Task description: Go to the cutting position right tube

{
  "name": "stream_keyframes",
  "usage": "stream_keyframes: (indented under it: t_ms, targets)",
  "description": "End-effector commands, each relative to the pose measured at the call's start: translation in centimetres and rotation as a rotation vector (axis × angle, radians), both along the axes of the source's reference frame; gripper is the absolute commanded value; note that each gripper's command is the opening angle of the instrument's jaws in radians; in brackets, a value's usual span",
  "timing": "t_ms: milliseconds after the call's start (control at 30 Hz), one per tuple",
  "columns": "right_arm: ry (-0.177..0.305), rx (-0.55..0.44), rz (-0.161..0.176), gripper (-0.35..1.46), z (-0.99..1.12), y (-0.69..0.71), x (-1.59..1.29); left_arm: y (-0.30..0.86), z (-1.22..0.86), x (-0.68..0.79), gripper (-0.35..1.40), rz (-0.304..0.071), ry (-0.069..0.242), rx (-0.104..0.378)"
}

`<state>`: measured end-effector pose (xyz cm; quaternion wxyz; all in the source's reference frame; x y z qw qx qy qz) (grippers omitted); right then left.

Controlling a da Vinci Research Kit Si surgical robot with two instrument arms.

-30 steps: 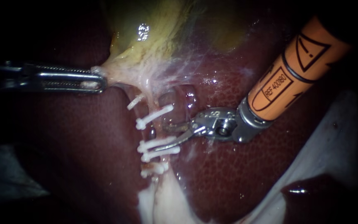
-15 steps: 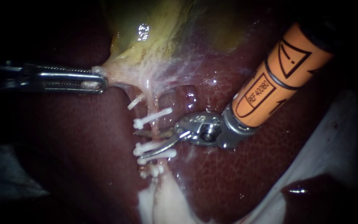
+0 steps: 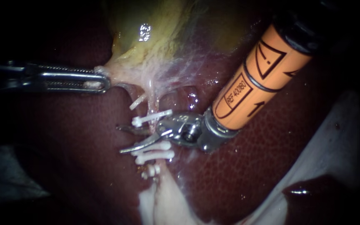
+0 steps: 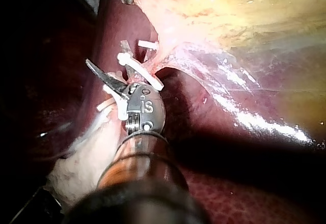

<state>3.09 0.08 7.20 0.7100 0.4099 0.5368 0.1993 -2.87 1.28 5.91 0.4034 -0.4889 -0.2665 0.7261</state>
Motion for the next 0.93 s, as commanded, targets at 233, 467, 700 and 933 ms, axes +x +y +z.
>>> stream_keyframes:
  t_ms: [233,467,700,933]
  targets:
    - [0.003,0.029,0.000,1.20,-0.21,0.03,-0.03,0.00,0.00,0.01,-0.35,0.000,0.000,0.000]
    - [0.009,0.039,-0.005,1.17,-0.45,0.03,-0.07,-0.01,0.00,0.03,-0.35,0.001,-0.001,0.000]
    - [0.009,0.041,-0.005,1.17,-0.47,0.04,-0.08,-0.01,0.00,0.04,-0.35,0.001,-0.001,0.000]
    - [0.009,0.041,-0.005,1.17,-0.48,0.04,-0.08,0.00,-0.01,0.03,-0.35,0.002,-0.001,0.001]
